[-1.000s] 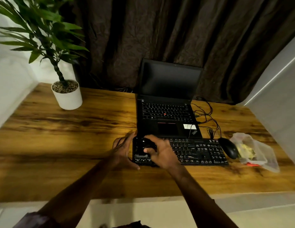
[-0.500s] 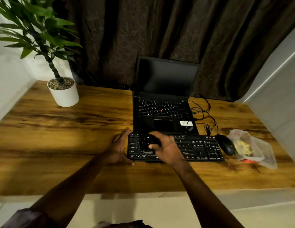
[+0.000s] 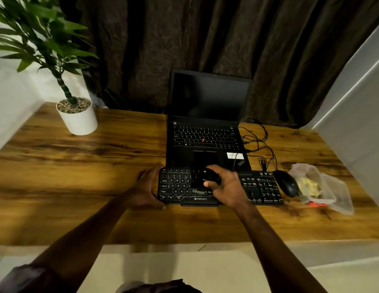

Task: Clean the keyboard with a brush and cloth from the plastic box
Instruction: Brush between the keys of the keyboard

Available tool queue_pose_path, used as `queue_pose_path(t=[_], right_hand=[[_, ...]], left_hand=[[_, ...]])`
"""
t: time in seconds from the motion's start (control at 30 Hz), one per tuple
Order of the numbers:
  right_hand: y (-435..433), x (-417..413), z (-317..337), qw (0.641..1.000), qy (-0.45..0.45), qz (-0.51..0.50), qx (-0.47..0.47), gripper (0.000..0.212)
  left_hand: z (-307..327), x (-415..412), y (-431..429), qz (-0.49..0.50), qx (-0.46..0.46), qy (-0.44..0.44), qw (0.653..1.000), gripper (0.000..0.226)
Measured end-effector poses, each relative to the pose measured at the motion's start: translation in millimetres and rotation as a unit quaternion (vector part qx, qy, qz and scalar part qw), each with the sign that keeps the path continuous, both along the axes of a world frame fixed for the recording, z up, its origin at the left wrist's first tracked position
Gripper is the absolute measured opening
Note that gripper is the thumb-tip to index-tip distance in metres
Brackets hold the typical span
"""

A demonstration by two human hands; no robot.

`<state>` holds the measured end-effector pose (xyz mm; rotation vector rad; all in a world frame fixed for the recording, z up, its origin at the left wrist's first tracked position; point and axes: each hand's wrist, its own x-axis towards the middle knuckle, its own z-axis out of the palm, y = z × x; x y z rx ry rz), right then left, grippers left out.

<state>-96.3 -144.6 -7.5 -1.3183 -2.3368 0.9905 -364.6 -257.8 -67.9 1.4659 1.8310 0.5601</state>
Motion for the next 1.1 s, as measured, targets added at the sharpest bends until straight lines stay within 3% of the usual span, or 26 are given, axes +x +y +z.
queue_pose_path(t=[0.1,0.23,0.37,0.53,0.83,1.1], right_hand=[[-12.9,-26.3,-2.5,0.999,-0.004,0.035,-0.006,0.05],[-22.5,-50.1,0.9,0.997,0.027,0.068,-0.011,0.046],[-10.2,-23.8,4.8,0.998,0.015,0.057,-0.016,0.046],[5.3,19.1,6.5,1.0,0.012,-0.003,-0.008,0.049],[-6.8,-8.9,0.6,0.999,0.046,0.023,-0.016,0.048],[7.0,48.6,10.2,0.999,0.018,-0.028,0.014,0.05]], left_hand=[[-2.8,-2.5,0.7,0.002,-0.011,0.006,1.0,0.16],[-11.7,-6.4,2.3,-0.019,0.006,0.028,0.999,0.157],[-4.4,-3.8,0.5,-0.006,-0.007,-0.001,1.0,0.161],[1.9,1.3,0.7,0.008,-0.013,-0.01,1.0,0.147],[-5.3,-2.5,2.2,0.01,-0.005,-0.011,1.0,0.153],[-5.9,-0.4,2.5,0.01,0.012,-0.019,1.0,0.146]])
